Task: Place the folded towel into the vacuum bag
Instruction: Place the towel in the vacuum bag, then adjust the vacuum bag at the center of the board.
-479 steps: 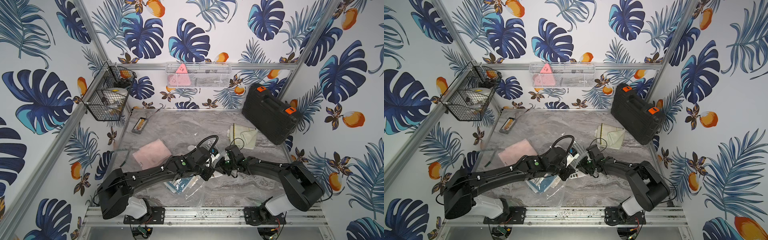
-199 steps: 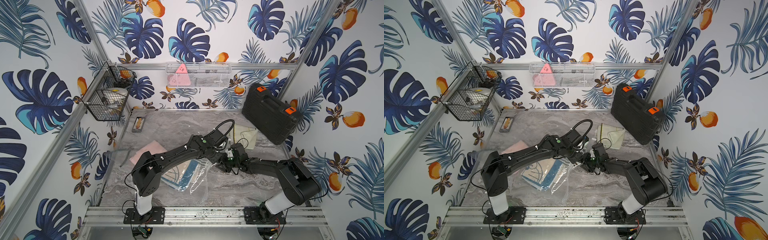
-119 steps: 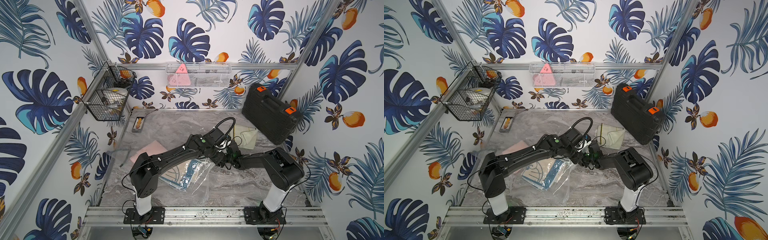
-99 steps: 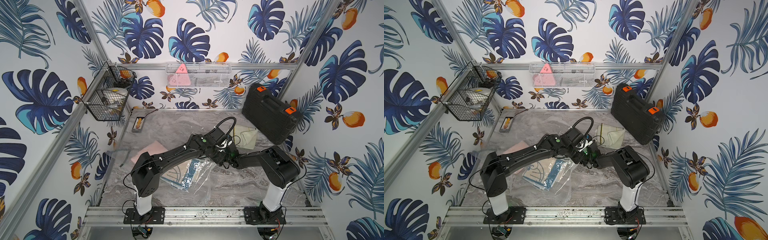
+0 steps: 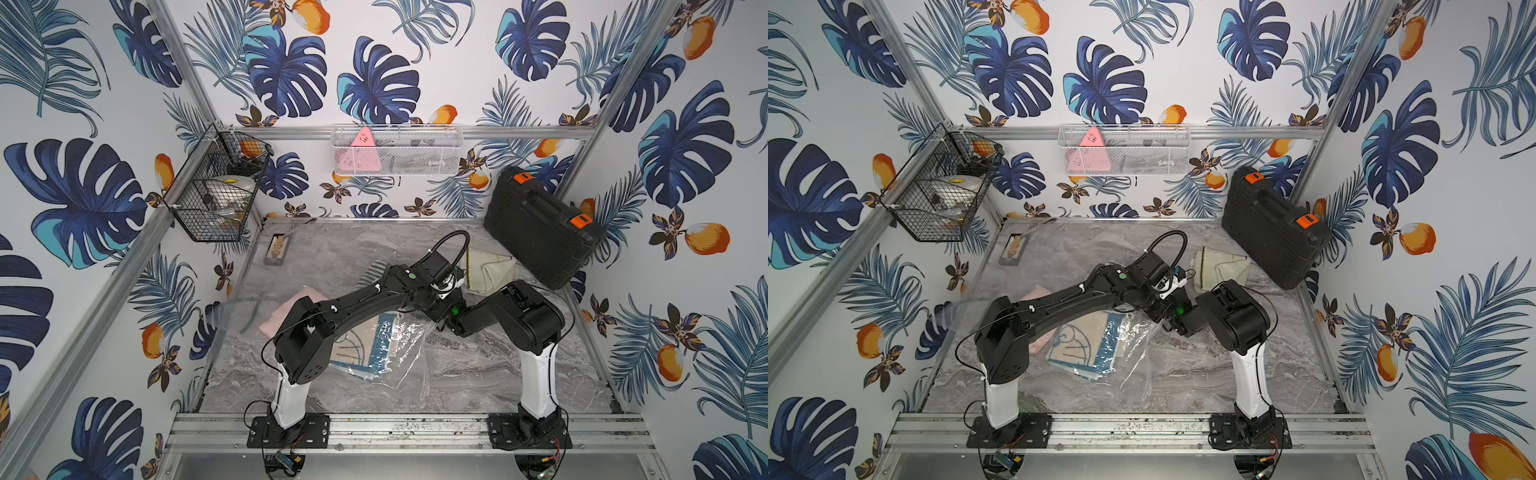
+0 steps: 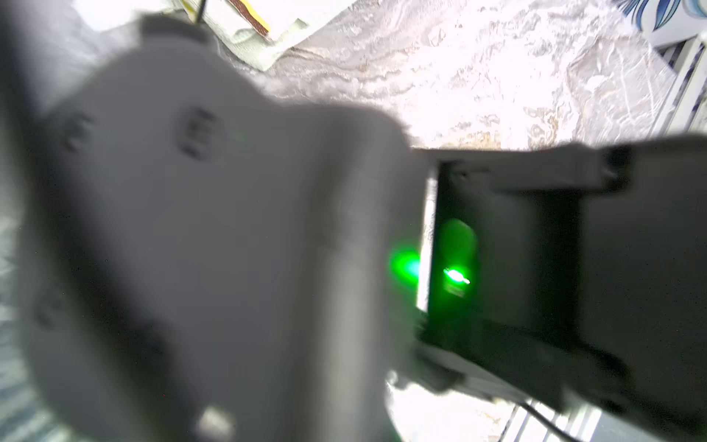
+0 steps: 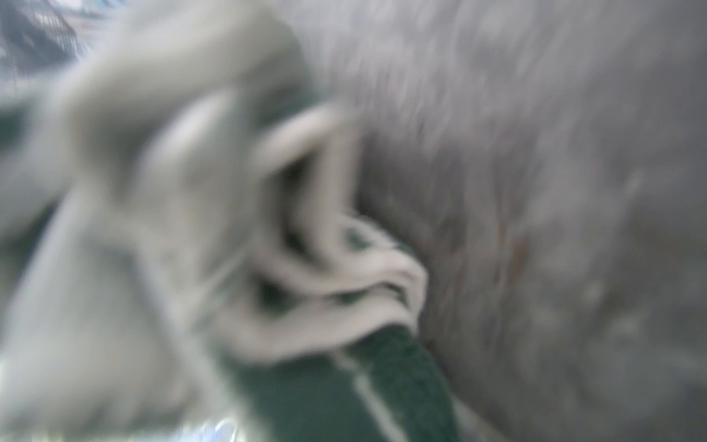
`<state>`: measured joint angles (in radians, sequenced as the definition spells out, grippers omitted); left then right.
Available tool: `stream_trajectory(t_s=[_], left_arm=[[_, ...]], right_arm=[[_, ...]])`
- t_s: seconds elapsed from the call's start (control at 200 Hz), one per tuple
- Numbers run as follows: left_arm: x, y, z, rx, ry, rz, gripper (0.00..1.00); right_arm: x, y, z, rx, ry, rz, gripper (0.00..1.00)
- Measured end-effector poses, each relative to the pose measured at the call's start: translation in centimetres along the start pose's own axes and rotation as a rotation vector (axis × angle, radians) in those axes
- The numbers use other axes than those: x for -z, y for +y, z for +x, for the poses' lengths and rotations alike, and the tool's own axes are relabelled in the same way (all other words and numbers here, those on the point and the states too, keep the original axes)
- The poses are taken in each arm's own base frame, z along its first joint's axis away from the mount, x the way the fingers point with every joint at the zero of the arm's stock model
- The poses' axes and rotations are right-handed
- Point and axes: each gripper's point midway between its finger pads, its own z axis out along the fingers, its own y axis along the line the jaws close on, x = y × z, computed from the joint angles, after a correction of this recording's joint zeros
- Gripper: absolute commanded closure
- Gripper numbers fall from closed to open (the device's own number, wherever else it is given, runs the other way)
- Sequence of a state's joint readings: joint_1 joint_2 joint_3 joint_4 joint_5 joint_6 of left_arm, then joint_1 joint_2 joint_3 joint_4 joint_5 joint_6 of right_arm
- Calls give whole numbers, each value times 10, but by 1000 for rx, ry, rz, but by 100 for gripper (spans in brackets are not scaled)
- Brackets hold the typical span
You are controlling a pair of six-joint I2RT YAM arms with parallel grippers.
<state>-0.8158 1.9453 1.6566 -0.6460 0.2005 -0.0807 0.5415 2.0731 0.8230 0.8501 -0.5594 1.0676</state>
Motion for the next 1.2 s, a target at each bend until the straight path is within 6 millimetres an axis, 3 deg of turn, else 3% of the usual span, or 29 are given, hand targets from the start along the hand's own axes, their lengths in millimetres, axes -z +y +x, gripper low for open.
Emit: stream_trajectory(t_s=[0.27,0.36,0.48,0.585,0.711,0.881,0.971,1.076,1.201], left_arm=[[-13,17,5,57,32,-29,100],[-11,21,10,84,49,-44,100],[-6,18,9,83,38,-26,75],[8,6,4,108,-15,46,60],[35,-2,-5,130,-122,98,55],[88,34,-2,267,-263,-21,54],[103,58,15,357,-299,-119,55],[104,77,45,449,-301,-209,55],[90,90,83,538,-262,-268,55]], right_arm=[[-31,13,-7,37,41,-49,98],[-39,17,-7,39,45,-41,76],[-31,17,-4,24,41,-13,44],[-5,19,1,-5,12,44,28],[33,16,10,-46,15,133,23],[96,-9,16,-68,-14,345,20],[133,-18,23,-63,-16,440,20],[175,-23,19,-37,-60,573,22],[217,10,-5,75,-157,670,23]])
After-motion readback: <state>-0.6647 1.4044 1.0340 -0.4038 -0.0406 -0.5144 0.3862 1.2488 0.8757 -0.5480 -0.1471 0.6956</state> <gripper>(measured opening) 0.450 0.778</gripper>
